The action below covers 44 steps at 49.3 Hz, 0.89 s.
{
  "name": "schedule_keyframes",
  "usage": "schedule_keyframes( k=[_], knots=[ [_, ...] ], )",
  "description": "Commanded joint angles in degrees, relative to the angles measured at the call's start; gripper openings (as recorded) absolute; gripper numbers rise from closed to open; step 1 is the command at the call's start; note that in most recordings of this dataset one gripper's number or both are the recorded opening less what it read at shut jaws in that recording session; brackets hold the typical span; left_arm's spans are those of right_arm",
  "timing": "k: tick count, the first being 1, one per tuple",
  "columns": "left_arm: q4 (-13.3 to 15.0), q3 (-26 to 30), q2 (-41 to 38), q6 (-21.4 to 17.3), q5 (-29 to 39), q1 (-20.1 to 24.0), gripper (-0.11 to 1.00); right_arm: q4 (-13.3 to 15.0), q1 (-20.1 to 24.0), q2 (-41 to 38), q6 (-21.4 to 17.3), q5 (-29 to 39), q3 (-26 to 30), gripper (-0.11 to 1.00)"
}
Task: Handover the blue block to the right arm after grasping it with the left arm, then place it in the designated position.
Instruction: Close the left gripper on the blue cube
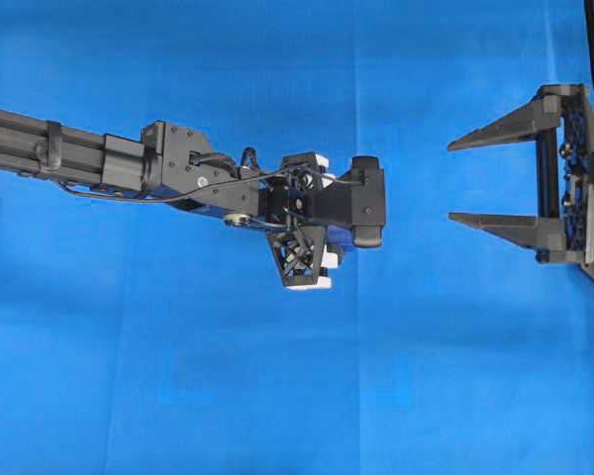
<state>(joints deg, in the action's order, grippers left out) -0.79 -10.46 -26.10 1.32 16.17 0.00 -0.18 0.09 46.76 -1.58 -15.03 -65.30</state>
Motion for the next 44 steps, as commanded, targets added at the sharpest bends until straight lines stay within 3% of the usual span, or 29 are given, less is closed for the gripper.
schedule_keyframes(
  k=[1, 26, 44],
  knots=[
    [-0.2, 0.4, 1.5, 0.2, -0.1, 0.2, 0.46, -0.2, 0.0, -0.3, -0.1, -0.4, 1.1, 0.98],
    [-0.2, 0.3, 2.6, -0.2, 1.2, 0.3, 0.46, -0.2, 0.0, -0.3, -0.1, -0.4, 1.1, 0.98],
    [-0.2, 0.8, 9.1, -0.4, 6.8, 0.0, 0.46, -0.2, 0.0, -0.3, 0.0, -0.4, 1.1, 0.98]
  ],
)
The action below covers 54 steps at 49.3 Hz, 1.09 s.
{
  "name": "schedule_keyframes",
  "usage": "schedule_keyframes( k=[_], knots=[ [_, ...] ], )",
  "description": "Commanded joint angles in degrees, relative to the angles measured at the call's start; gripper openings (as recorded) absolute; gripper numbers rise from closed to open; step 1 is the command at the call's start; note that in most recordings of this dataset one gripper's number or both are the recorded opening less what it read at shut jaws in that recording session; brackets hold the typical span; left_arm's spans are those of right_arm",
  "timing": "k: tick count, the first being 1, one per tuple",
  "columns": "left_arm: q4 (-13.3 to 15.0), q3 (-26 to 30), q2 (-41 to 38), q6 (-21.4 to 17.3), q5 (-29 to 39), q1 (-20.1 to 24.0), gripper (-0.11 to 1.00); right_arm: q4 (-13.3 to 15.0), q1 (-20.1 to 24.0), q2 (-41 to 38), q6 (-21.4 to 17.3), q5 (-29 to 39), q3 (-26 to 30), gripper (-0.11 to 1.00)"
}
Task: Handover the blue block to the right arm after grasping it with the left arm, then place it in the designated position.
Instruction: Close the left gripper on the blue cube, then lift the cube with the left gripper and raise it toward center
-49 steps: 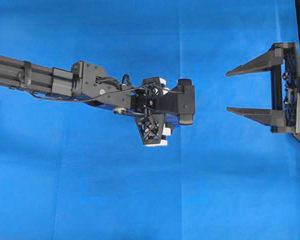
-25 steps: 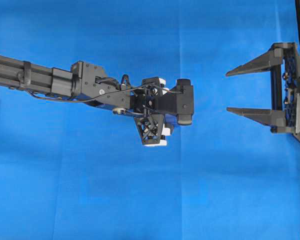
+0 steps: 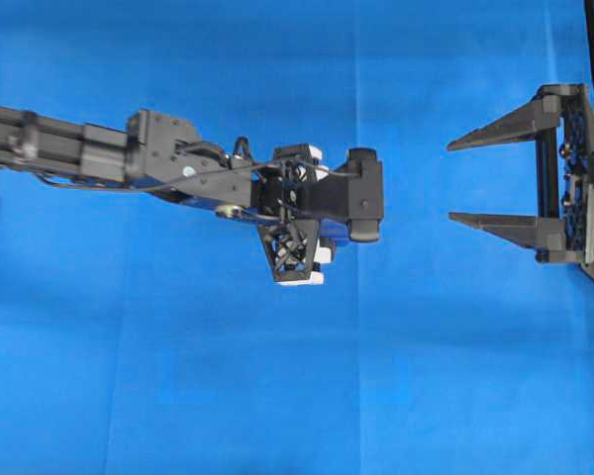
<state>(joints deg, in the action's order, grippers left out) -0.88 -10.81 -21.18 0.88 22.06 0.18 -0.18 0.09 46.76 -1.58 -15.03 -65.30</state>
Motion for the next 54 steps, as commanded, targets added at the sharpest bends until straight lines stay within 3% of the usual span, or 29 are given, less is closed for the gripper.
schedule_keyframes(
  k=[1, 18, 31, 54],
  knots=[
    [-0.1, 1.1, 4.7, 0.0, 1.3, -0.2, 0.46, -0.2, -0.1, -0.3, -0.1, -0.4, 1.1, 0.98],
    [-0.2, 2.2, 14.2, -0.4, 6.4, -0.2, 0.46, -0.3, 0.0, -0.4, -0.1, -0.5, 1.1, 0.98],
    [-0.6, 7.0, 19.0, -0.4, 12.9, -0.2, 0.46, -0.2, -0.1, -0.8, -0.1, -0.5, 1.1, 0.98],
    [-0.6, 9.0, 20.9, -0.5, 14.9, -0.3, 0.46, -0.2, 0.0, -0.8, -0.3, -0.5, 1.1, 0.98]
  ],
)
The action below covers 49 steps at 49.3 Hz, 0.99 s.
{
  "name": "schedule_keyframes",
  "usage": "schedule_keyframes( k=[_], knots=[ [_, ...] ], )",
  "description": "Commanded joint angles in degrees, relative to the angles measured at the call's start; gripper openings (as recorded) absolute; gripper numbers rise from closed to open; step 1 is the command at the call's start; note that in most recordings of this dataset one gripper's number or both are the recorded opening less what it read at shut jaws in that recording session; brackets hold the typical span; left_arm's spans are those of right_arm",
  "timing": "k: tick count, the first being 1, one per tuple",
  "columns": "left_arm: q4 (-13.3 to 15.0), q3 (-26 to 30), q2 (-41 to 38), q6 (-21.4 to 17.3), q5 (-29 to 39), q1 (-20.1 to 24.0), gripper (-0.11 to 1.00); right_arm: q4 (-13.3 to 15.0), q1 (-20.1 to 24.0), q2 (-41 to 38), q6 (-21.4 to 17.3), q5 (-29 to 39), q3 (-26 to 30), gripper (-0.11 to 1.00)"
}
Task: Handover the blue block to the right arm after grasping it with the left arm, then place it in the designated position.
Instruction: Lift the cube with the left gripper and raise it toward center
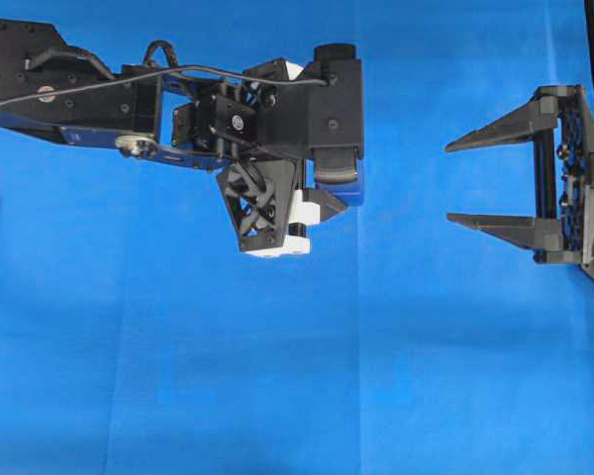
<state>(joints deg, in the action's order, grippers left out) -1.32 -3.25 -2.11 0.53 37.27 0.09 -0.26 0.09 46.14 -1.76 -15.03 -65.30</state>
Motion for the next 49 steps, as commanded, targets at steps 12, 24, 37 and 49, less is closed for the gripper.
schedule_keyframes(
  k=[12, 24, 37, 49],
  knots=[
    [-0.2, 1.1, 1.9, -0.1, -0.3, -0.1, 0.46, -0.1, 0.0, -0.2, -0.1, -0.5, 1.1, 0.98],
    [-0.2, 0.8, 2.0, -0.1, -0.3, -0.2, 0.46, -0.1, 0.0, -0.2, -0.1, -0.5, 1.1, 0.98],
    [-0.1, 0.7, 2.1, -0.1, -0.7, -0.1, 0.46, -0.1, 0.0, -0.2, -0.1, -0.5, 1.1, 0.98],
    [-0.2, -2.4, 3.9, 0.2, -5.2, -0.2, 0.46, -0.1, 0.0, -0.2, -0.1, -0.5, 1.2, 0.98]
  ],
)
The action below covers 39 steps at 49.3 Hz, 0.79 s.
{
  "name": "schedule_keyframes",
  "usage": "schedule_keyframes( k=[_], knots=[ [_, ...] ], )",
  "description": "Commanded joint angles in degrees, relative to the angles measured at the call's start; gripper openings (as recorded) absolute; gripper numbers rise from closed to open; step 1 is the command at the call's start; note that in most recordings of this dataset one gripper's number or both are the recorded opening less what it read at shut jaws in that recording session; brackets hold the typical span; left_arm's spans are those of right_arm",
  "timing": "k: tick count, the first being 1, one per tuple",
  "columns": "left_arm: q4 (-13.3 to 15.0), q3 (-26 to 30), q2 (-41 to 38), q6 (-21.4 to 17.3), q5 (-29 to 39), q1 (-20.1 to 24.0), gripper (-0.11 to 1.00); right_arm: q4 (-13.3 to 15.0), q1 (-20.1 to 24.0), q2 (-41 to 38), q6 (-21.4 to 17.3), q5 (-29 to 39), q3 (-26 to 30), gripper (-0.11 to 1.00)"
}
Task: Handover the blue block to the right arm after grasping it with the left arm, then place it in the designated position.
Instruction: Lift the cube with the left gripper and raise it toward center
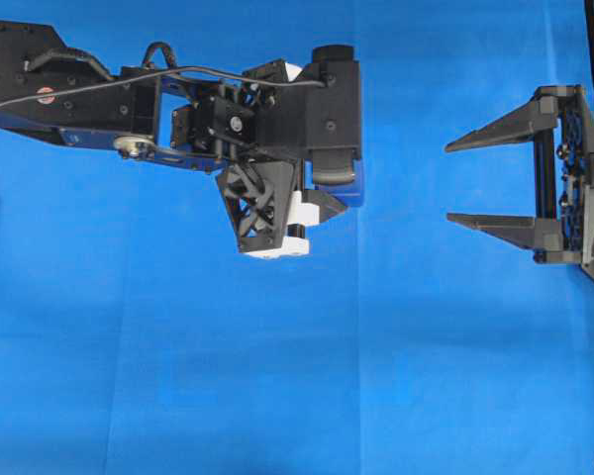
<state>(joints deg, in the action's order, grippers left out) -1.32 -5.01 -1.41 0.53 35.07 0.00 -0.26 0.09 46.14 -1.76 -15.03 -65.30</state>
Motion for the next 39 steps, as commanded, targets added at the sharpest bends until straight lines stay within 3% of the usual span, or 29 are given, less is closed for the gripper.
schedule_keyframes(
  k=[1, 33, 39],
  knots=[
    [-0.2, -1.8, 3.8, 0.2, -4.7, -0.1, 0.46, -0.1, 0.0, -0.2, -0.1, -0.5, 1.2, 0.98],
    [0.1, -33.1, 22.1, 1.1, -49.7, -0.9, 0.46, -0.1, 0.0, -0.2, -0.1, -2.0, 1.2, 0.98],
    [0.2, -36.1, 23.1, 1.1, -54.2, -0.9, 0.46, -0.1, 0.0, -0.2, -0.1, -2.0, 1.2, 0.98]
  ],
)
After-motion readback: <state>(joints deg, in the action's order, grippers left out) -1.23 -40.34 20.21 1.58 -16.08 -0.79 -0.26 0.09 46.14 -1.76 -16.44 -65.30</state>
